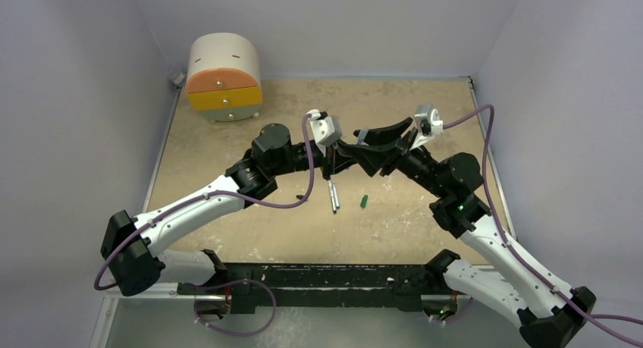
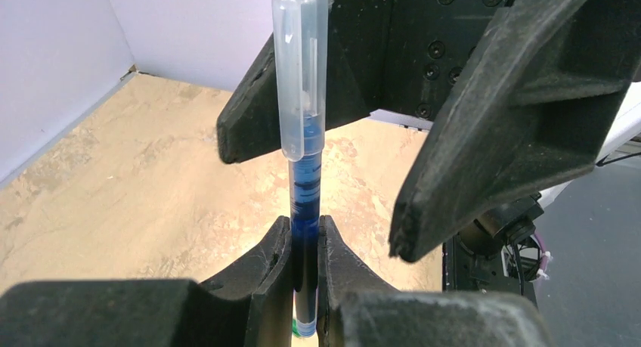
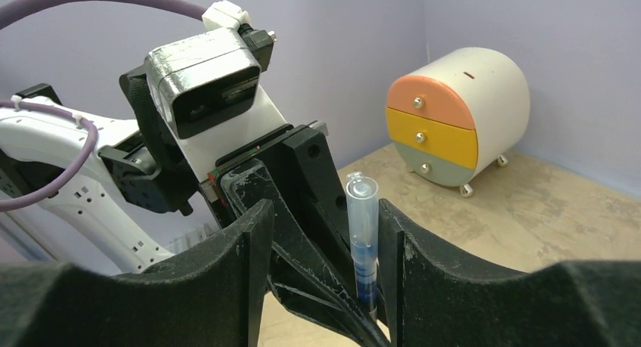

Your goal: Insert the pens into the pen caps

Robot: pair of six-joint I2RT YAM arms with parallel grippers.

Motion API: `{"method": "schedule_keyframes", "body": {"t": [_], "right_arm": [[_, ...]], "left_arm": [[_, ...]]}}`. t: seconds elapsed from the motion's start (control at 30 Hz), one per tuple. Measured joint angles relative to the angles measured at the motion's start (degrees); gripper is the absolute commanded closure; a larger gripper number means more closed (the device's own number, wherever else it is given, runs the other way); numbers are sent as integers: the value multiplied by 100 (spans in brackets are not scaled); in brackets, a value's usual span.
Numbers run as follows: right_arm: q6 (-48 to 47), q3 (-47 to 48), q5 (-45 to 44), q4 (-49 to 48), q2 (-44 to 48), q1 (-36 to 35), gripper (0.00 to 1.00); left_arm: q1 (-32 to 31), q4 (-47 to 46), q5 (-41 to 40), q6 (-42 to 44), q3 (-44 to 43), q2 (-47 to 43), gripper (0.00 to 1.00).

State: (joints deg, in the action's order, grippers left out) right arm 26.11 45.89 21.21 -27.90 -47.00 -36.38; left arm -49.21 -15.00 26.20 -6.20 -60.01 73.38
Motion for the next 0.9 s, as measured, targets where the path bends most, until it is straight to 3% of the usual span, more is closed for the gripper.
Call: {"method": "schedule_keyframes", "body": {"t": [0.8, 0.9], "right_arm": [[-66, -28, -859, 216, 203, -7, 58], [-63, -39, -894, 219, 157, -11, 69]], "left_arm": [[2, 116, 151, 0, 0, 151, 100], [2, 116, 151, 0, 0, 151, 100]]}}
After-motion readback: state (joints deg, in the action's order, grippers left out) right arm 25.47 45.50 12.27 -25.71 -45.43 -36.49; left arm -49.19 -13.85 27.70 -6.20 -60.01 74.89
